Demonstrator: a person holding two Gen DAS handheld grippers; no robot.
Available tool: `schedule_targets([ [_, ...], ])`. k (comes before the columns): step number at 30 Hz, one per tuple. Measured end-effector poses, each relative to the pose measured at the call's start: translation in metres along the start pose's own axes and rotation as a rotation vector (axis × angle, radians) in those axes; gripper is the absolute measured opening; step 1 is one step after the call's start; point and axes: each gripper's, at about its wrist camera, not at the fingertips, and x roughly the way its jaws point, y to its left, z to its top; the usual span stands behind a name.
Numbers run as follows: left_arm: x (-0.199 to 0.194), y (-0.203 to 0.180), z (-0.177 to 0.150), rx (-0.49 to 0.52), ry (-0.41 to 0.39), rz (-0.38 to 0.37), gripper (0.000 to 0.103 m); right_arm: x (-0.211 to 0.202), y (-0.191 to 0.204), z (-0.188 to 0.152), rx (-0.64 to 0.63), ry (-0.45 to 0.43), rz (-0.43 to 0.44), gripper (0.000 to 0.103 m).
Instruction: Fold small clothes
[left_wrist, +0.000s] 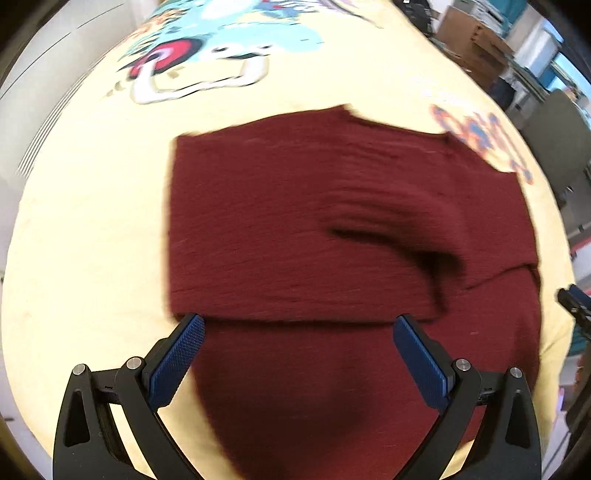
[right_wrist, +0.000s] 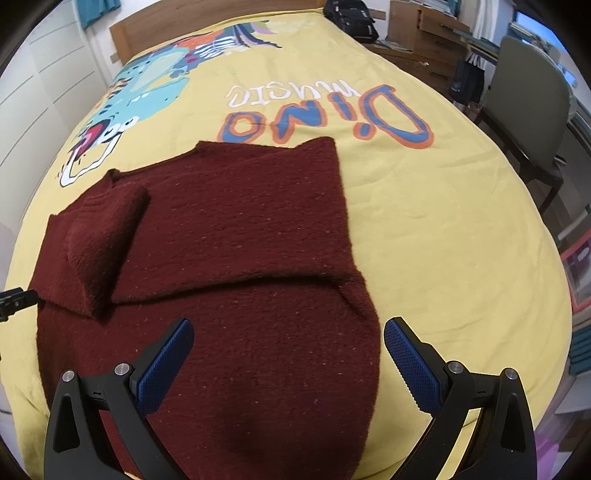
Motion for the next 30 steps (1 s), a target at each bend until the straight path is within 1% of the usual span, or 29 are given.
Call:
schedule_targets([
  [3,0.011,0.030,-0.009,-0.033,0.014,0.034,0.100,0.003,0.008,0.000,-0.016,0.009,0.001,0.102],
  [7,0.029,0.055,-0.017,-0.081,0.024,0.058,0.098,0.011,0.019,0.000,-0.041,0.029,-0.003,0.102],
  [9,0.036,0.062,-0.019,-0.088,0.022,0.059,0.086,0.013,0.024,0.000,-0.054,0.036,-0.005,0.102],
  [10,0.040,0.064,-0.019,-0.089,0.023,0.058,0.074,0.015,0.027,0.001,-0.061,0.040,-0.008,0.102],
  [11,0.042,0.065,-0.018,-0.089,0.022,0.054,0.072,0.016,0.031,0.001,-0.070,0.044,-0.011,0.102],
  [13,0.043,0.066,-0.015,-0.092,-0.002,0.043,0.071,0.018,0.036,0.004,-0.083,0.049,-0.015,0.102],
  [15,0.041,0.065,-0.011,-0.081,-0.032,0.037,0.061,0.020,0.042,0.006,-0.093,0.051,-0.018,0.102],
  [17,0.039,0.065,-0.006,-0.074,-0.053,0.032,0.043,0.022,0.050,0.009,-0.108,0.052,-0.017,0.102],
  [18,0.039,0.065,-0.004,-0.077,-0.053,0.026,0.039,0.022,0.055,0.012,-0.117,0.052,-0.016,0.102],
  [19,0.040,0.065,-0.002,-0.079,-0.051,0.018,0.031,0.023,0.061,0.014,-0.128,0.051,-0.015,0.102],
  [20,0.039,0.064,-0.001,-0.075,-0.052,0.005,0.021,0.024,0.068,0.018,-0.140,0.049,-0.012,0.102],
  [21,0.039,0.062,0.001,-0.061,-0.051,-0.017,0.015,0.024,0.076,0.022,-0.155,0.045,-0.008,0.102],
  [22,0.038,0.059,0.001,-0.052,-0.046,-0.025,0.012,0.024,0.082,0.025,-0.168,0.042,-0.010,0.102],
  [23,0.036,0.055,0.002,-0.040,-0.048,-0.017,0.011,0.025,0.091,0.030,-0.185,0.038,-0.013,0.102],
  [25,0.034,0.052,0.002,-0.031,-0.053,-0.014,0.010,0.025,0.110,0.040,-0.222,0.033,0.008,0.102],
  [27,0.033,0.051,0.001,-0.046,-0.046,-0.024,0.010,0.025,0.132,0.052,-0.266,0.020,0.019,0.102],
  [30,0.035,0.052,0.008,-0.065,-0.033,-0.036,0.010,0.026,0.169,0.068,-0.348,0.002,0.041,0.102],
])
